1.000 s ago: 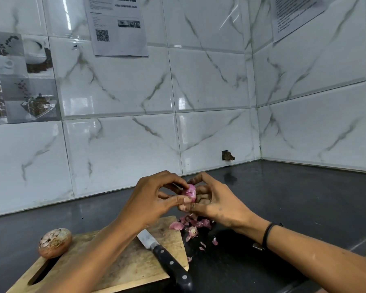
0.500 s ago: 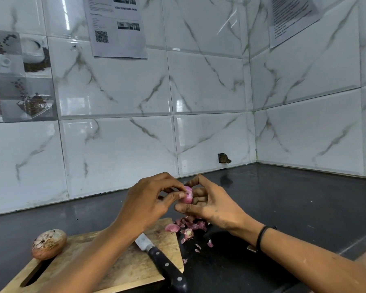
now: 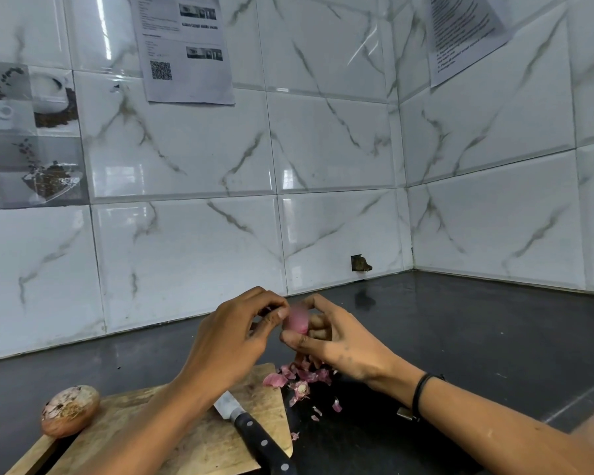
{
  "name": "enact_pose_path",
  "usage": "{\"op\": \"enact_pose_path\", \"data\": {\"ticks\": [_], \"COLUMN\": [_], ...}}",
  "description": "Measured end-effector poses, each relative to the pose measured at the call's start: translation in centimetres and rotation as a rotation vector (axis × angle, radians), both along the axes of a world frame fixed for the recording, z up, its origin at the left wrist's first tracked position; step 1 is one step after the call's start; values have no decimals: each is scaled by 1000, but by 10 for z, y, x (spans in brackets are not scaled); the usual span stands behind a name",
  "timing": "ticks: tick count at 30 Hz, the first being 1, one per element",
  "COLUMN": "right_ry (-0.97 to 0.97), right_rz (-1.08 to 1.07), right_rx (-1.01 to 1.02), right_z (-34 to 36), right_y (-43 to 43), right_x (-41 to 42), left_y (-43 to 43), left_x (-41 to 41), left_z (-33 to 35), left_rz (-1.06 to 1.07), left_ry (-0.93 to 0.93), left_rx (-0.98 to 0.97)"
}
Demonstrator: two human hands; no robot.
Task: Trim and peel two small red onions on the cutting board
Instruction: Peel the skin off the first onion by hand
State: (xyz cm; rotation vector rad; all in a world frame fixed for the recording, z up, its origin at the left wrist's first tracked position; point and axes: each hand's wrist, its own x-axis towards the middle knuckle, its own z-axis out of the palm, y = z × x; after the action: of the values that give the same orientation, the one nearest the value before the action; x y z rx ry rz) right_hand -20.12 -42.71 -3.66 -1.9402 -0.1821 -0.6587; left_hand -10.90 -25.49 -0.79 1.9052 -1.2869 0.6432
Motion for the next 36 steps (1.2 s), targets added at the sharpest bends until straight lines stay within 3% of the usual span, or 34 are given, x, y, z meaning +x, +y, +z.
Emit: {"op": "enact_pose_path", "data": {"ticks": [7, 13, 25, 36], "right_ry": [78, 114, 136, 196], "right_rz": [120, 177, 248, 330], "right_rx": [35, 118, 156, 212], "right_z": [-2, 3, 4, 5], "right_y": [-3, -5, -6, -5], "right_x": [2, 0, 0, -4], "left_y": [1, 5, 4, 5], "left_x": [-5, -5, -3, 4], "left_z": [4, 7, 6, 4], "left_rz": [-164, -237, -207, -211], "left_ry": [232, 313, 45, -10], "left_rx": [44, -3, 124, 139]}}
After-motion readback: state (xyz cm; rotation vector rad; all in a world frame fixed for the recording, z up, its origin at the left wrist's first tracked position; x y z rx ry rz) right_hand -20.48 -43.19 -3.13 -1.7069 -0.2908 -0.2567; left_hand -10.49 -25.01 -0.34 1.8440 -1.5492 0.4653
